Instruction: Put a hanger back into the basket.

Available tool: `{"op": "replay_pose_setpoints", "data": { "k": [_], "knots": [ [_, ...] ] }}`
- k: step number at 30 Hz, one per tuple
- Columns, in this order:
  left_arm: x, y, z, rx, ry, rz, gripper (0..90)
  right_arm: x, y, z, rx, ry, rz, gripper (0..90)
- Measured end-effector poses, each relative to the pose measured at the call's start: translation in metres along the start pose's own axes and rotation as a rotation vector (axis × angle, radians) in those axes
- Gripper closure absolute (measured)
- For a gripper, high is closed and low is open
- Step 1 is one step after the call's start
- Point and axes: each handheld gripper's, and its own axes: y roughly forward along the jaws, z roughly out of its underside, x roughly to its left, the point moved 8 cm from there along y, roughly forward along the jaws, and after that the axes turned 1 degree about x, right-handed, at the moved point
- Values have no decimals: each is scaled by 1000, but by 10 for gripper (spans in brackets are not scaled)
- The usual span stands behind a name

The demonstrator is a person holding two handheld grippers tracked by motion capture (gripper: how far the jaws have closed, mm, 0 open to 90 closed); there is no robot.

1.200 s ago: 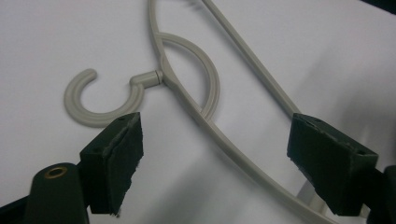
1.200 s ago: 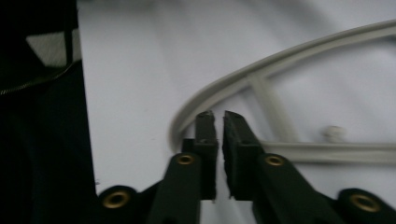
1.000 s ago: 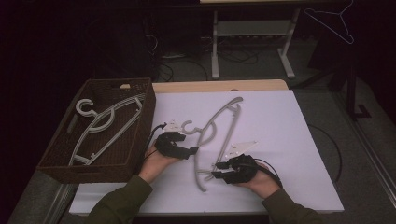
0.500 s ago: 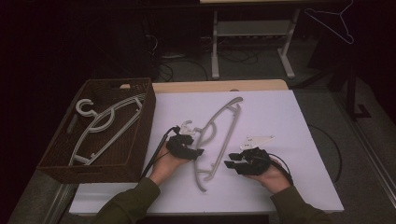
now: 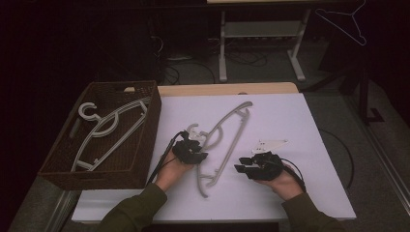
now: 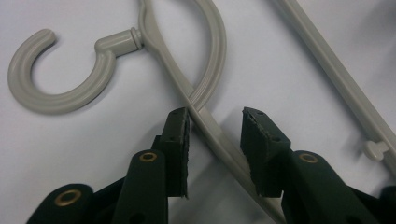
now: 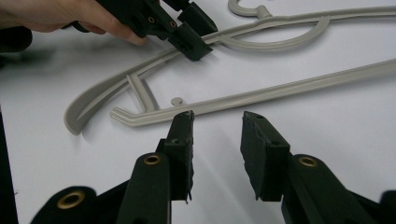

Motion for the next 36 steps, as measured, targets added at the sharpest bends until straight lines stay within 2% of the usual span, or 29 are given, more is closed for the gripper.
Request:
{"op": "replay_pose_setpoints", "data": {
  "k": [8,14,18,20,21,23,24,25,26,28,29,31,33,35,36],
  "knots": [
    [6,-5,4,9,-17,8,687,-1,-2,-1,-10,8,5,643],
    [13,-13,5,2,-17,44,771,-3,-2,-2,-14,12,3,643],
    [13,-13,5,-3,-32,58,771,-4,-1,-2,-11,10,6,637],
    [13,-13,4,-12,-31,56,769,-9,-1,-6,-13,13,33,646],
    [13,-12,4,-18,-40,58,766,-14,-1,-8,-22,11,47,666],
    [14,-11,5,-15,-47,52,737,-32,-2,-19,-35,39,102,713],
    [16,-9,7,-7,-46,40,673,-41,-3,-25,-44,53,126,745],
    [16,-8,8,-4,-57,57,629,-52,-2,-30,-41,68,158,792],
    [15,-7,7,-23,-83,66,614,-63,0,-35,-41,82,190,816],
    [17,-8,7,-18,-65,57,534,-87,5,-44,-34,118,247,877],
    [17,-8,6,-27,-75,63,518,-99,9,-49,-38,132,270,895],
    [17,-8,6,-25,-75,61,453,-124,19,-55,-35,170,314,897],
    [17,-8,7,-18,-66,61,426,-148,32,-59,2,196,357,898],
    [17,-8,7,-17,-65,58,396,-163,43,-61,14,208,371,898],
    [16,-8,6,-19,-67,61,386,-172,48,-62,32,212,398,898]
  ]
}}
